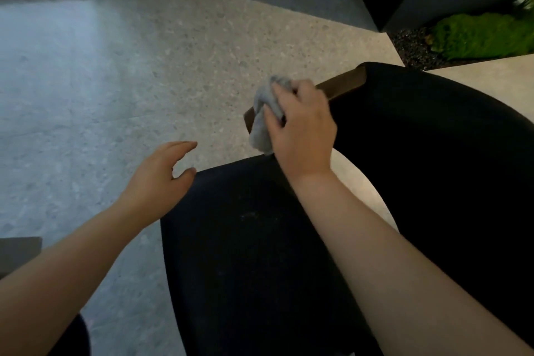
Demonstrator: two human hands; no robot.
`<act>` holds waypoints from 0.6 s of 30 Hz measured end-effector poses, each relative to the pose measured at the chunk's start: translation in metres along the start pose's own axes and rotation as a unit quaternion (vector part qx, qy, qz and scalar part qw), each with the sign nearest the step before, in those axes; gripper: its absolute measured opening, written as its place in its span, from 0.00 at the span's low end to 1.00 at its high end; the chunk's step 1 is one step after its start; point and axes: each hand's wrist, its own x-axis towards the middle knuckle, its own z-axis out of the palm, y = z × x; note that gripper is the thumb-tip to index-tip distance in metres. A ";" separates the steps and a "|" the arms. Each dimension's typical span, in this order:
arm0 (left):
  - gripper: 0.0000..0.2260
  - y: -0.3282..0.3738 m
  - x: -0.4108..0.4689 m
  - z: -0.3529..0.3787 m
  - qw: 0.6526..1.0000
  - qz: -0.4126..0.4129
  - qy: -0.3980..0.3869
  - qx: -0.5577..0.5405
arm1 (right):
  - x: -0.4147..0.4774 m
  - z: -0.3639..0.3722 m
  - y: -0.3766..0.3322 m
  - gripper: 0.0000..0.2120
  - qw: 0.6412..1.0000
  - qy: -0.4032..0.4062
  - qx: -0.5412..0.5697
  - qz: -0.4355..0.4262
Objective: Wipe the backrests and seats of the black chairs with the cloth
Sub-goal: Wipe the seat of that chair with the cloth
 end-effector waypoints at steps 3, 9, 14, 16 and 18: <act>0.22 -0.006 -0.002 -0.007 1.000 -0.003 -0.004 0.005 | -0.027 0.016 -0.005 0.14 0.989 -0.111 0.015 -0.092; 0.22 -0.006 -0.002 -0.009 1.000 0.001 -0.008 0.001 | -0.030 -0.022 0.026 0.14 0.996 0.082 0.035 -0.018; 0.22 0.012 0.005 0.000 1.000 0.027 -0.011 -0.002 | -0.019 -0.014 0.041 0.10 0.958 0.227 0.084 0.151; 0.22 0.022 0.010 0.002 0.999 0.043 -0.004 -0.001 | -0.043 0.010 0.041 0.08 0.967 0.133 0.119 0.182; 0.22 0.033 0.015 0.004 0.998 0.058 0.000 0.005 | -0.080 0.030 0.043 0.10 0.947 -0.045 0.146 0.281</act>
